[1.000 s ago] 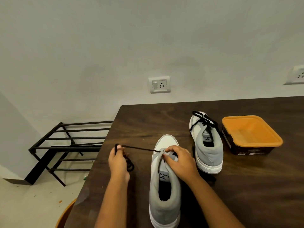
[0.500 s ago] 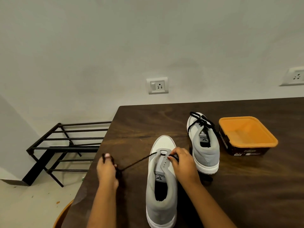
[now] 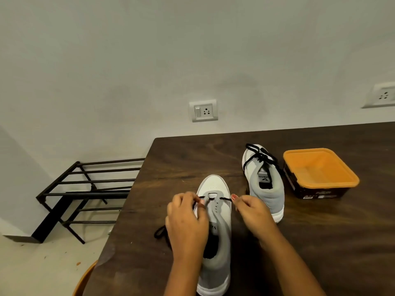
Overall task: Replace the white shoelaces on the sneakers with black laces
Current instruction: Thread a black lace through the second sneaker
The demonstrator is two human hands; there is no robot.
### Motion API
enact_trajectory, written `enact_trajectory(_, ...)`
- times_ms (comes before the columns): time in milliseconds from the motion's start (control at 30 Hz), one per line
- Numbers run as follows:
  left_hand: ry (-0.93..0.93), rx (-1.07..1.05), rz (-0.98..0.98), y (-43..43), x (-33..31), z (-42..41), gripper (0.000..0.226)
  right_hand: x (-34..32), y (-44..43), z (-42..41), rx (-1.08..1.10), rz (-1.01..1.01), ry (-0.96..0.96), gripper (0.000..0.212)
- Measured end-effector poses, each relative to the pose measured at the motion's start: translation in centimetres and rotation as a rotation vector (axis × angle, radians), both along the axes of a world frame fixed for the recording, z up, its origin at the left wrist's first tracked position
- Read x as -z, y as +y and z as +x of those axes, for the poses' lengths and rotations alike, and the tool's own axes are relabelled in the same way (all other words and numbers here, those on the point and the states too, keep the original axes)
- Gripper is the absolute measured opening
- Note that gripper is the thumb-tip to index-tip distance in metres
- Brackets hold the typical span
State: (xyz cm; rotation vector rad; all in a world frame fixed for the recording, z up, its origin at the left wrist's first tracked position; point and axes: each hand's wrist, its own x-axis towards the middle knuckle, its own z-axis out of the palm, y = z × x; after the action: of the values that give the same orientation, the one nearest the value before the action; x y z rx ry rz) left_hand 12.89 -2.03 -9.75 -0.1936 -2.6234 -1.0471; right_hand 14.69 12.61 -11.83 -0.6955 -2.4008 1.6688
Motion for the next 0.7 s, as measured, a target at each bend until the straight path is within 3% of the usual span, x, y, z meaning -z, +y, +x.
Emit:
enact_trajectory(67,-0.008,0.047,0.111,0.6,0.0,0.6,0.01,-2.0,0.2,1.4,-0.04,-0.215,0.03,0.04)
enact_trajectory(133,-0.143,0.105,0.16,1.0,-0.1,1.1,0.003,-3.9,0.5,2.9,-0.114,-0.395,0.068,0.035)
enact_trajectory(233,-0.328,0.17,0.054,1.5,-0.3,2.0,0.027,-6.0,0.9,4.9,-0.163,-0.56,0.191,0.017)
enact_trajectory(300,-0.378,0.198,-0.058,1.8,-0.3,2.9,0.045,-6.5,1.2,6.2,-0.2,-0.779,0.295,0.023)
enact_trajectory(433,-0.323,0.259,-0.157,2.1,-0.2,3.5,0.043,-6.3,1.1,8.3,-0.432,-1.077,0.471,0.054)
enact_trajectory(533,-0.271,0.297,0.166,2.5,-1.3,3.3,0.025,-6.4,1.0,9.2,-0.456,-0.984,0.382,0.065)
enact_trajectory(567,-0.347,0.319,0.348,2.6,-2.2,3.7,0.019,-6.3,0.9,9.2,-0.451,-0.876,0.328,0.056)
enact_trajectory(633,-0.68,0.441,0.745,3.1,-4.1,4.7,0.035,-6.0,0.3,9.1,-0.447,-0.638,0.228,0.026)
enact_trajectory(700,-0.85,0.519,0.975,3.3,-4.7,4.9,0.058,-5.3,-0.4,8.8,-0.48,-0.474,0.143,0.028)
